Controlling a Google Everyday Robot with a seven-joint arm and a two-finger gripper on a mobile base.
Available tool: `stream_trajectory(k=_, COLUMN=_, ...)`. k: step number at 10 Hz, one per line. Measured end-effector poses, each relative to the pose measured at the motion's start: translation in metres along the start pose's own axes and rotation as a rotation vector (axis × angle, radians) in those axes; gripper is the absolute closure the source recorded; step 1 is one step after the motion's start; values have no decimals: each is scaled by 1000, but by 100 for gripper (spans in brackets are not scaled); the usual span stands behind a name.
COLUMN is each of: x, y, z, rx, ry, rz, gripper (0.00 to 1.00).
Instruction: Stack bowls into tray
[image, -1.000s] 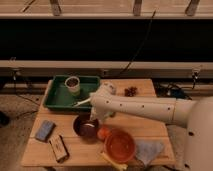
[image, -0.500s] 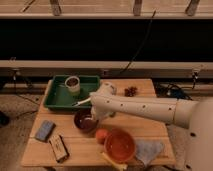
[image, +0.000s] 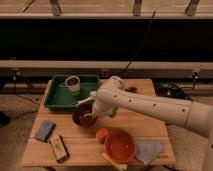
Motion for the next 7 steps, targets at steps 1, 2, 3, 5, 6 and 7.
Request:
stream_trajectory(k=1, x=-3, y=2, z=-13, rx=26, ry=0, rz=2, gripper=100)
stream_trajectory(k=2, x=-7, y=6, z=-29, rx=53, ry=1, rz=5, gripper=100)
stream_trajectory(k=3, x=-11, y=14, z=-42, rx=69, ry=2, rz=10, gripper=100)
stream_trajectory(k=5, x=-19, y=39, z=-59, rx=80, ry=6, rz=29, gripper=100)
stream_trajectory(k=6, x=-24, y=54, z=-65, rx=76, ry=8, rz=44, gripper=100)
stream_trajectory(k=7, x=-28, y=69, z=-68, rx=68, ry=9, rz=63, gripper=100)
